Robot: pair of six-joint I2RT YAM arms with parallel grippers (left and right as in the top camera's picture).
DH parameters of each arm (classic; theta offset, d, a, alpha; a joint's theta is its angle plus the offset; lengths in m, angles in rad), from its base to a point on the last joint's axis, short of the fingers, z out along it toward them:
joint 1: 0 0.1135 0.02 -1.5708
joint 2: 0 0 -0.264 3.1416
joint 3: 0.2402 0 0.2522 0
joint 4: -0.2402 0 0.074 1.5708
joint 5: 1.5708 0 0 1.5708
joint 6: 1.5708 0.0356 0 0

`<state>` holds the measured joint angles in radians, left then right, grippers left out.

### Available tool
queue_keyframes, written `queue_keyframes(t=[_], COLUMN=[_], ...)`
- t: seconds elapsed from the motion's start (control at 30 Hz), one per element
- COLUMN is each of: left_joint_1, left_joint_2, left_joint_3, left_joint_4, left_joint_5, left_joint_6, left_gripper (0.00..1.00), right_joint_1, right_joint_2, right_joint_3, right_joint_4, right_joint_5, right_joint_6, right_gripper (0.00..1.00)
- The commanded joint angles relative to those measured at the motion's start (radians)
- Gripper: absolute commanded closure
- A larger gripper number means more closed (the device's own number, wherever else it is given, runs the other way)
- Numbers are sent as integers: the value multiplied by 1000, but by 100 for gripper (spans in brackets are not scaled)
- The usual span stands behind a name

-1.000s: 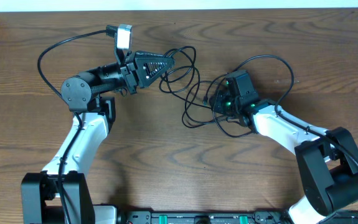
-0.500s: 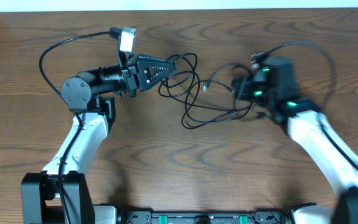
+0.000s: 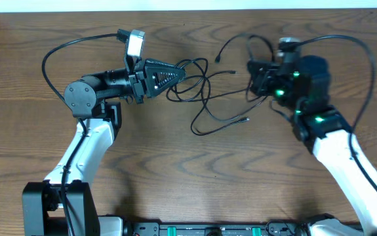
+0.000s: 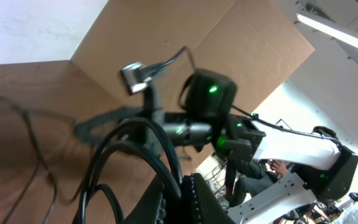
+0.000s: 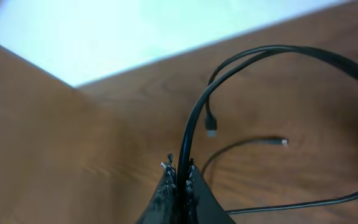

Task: Untangle cables

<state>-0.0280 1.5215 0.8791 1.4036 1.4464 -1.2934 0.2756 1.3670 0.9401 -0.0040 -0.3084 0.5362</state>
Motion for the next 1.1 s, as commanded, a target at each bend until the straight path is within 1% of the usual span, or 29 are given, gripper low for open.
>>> queue_keyframes(t=[0.0, 0.1, 0.27, 0.4, 0.53, 0.57, 0.6, 0.63, 0.67, 0.8, 0.83, 0.9, 1.0, 1.07], left_joint_1=[2, 2, 2, 2, 2, 2, 2, 2, 2, 2, 2, 2, 2, 2], left_joint_2=[-1, -1, -1, -1, -1, -1, -1, -1, -1, -1, -1, -1, -1, -1], left_joint_3=[13, 13, 13, 13, 13, 13, 13, 13, 13, 13, 13, 13, 13, 13], left_joint_4=[12, 12, 12, 12, 12, 12, 12, 12, 12, 12, 12, 12, 7, -40], left_joint_5=[21, 37, 43, 42, 42, 43, 42, 42, 42, 41, 41, 33, -6, -74], left_joint_6=[16, 16, 17, 17, 17, 17, 17, 17, 17, 17, 17, 17, 17, 17], left_gripper=[91, 91, 91, 91, 90, 91, 90, 90, 91, 91, 91, 91, 91, 91], right_joint_1=[30, 34, 33, 31, 21, 17, 9, 3, -4, -35, -49, -68, -94, -108], right_joint_2=[73, 117, 169, 169, 169, 169, 169, 169, 169, 162, 152, 137, 101, 57], right_joint_3=[12, 12, 12, 12, 12, 12, 12, 12, 12, 12, 12, 12, 12, 12], right_joint_4=[-6, -26, -82, -182, -275, -298, -322, -332, -337, -338, -337, -336, -338, -341], right_joint_5=[44, 45, 116, 330, 526, 552, 555, 533, 498, 359, 317, 272, 197, 166], right_joint_6=[-18, -18, -26, -48, -48, -48, -47, -44, -44, -44, -44, -44, -45, -54], right_gripper=[98, 96, 97, 95, 85, 84, 76, 70, 62, 48, 43, 37, 30, 22])
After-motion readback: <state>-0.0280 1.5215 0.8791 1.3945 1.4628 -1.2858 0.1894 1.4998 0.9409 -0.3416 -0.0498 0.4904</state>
